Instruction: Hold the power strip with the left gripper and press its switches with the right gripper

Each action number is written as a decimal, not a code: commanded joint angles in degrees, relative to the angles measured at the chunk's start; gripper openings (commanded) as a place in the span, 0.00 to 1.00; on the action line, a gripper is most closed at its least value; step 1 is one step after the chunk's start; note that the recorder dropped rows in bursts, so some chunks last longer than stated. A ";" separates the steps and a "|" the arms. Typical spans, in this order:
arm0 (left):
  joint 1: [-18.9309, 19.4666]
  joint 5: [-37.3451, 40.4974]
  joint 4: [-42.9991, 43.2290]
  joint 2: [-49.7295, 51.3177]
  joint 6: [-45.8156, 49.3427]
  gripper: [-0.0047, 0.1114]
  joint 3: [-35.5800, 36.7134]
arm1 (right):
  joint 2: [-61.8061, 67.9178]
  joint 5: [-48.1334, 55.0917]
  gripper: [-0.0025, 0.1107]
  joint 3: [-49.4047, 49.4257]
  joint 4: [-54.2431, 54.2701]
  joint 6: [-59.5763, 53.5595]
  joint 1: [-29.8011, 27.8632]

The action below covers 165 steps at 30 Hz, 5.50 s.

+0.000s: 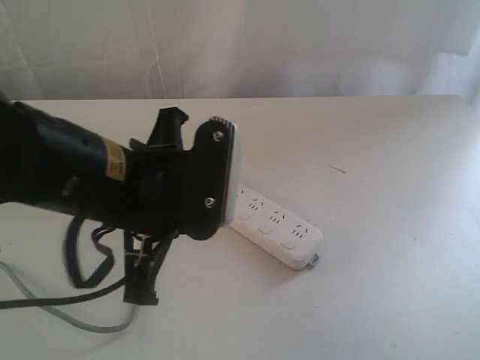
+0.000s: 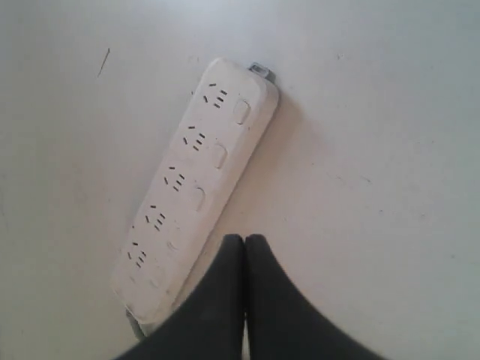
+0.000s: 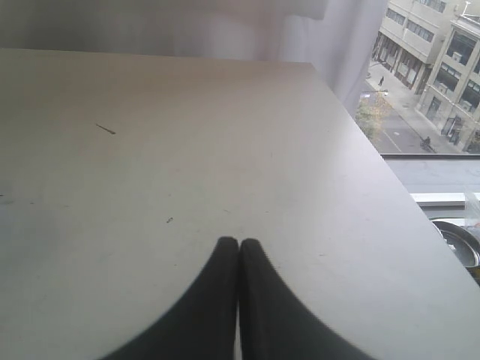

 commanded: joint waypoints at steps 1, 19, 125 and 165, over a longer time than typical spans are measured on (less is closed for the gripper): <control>-0.37 1.97 -0.21 5.85 9.61 0.04 -4.05 | -0.38 -0.41 0.02 0.28 -0.40 -0.15 0.12; 5.01 1.06 9.28 14.82 -10.50 0.05 -9.00 | -0.38 -0.41 0.02 0.28 -0.40 -0.15 0.12; 19.03 23.53 -7.68 55.59 35.89 0.94 -52.19 | -0.38 -0.41 0.02 0.28 -0.40 -0.15 0.12; 19.03 44.76 -8.79 56.42 4.60 0.46 -52.08 | -0.38 -0.41 0.02 0.28 -0.40 -0.15 0.12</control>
